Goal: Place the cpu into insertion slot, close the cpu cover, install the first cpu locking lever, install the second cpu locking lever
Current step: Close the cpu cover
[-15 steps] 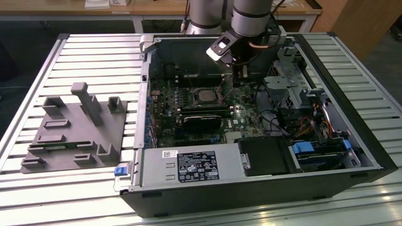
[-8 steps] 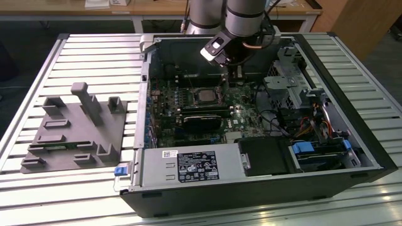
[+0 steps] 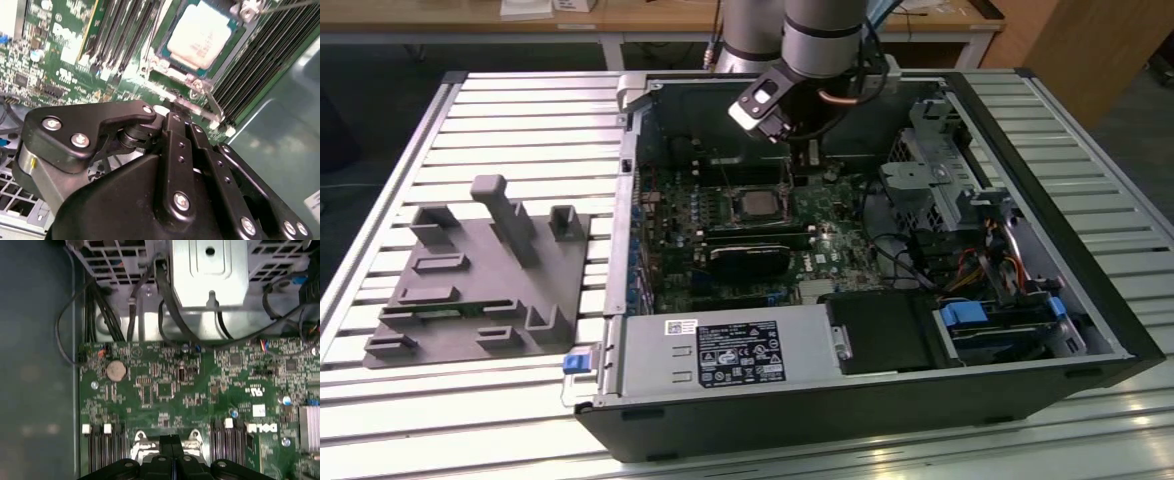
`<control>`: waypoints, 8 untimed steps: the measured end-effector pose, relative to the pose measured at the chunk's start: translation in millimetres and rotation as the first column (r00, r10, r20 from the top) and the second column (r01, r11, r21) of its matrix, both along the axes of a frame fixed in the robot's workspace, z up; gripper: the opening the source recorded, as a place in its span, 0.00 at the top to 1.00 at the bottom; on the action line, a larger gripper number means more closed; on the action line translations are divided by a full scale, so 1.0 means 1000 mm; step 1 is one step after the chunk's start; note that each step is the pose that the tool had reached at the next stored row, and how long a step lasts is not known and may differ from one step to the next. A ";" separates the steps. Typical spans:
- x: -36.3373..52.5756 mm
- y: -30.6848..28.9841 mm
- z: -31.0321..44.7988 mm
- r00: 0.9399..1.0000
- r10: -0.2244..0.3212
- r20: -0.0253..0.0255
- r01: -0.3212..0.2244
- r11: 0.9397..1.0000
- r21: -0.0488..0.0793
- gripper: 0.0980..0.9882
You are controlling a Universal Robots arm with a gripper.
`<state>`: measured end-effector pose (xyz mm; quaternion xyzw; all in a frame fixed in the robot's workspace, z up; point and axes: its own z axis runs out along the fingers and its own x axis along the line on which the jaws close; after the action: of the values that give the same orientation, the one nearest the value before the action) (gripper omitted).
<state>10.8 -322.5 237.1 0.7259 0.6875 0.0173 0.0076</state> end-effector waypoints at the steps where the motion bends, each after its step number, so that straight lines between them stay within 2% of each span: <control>1: -0.0026 0.0000 0.0000 1.000 0.000 0.000 0.000 1.000 0.000 0.99; 8: -0.0226 0.0000 -0.0002 1.000 0.000 0.000 0.000 1.000 0.000 0.99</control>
<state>-11.8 -322.5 236.9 0.7259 0.6875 0.0173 0.0076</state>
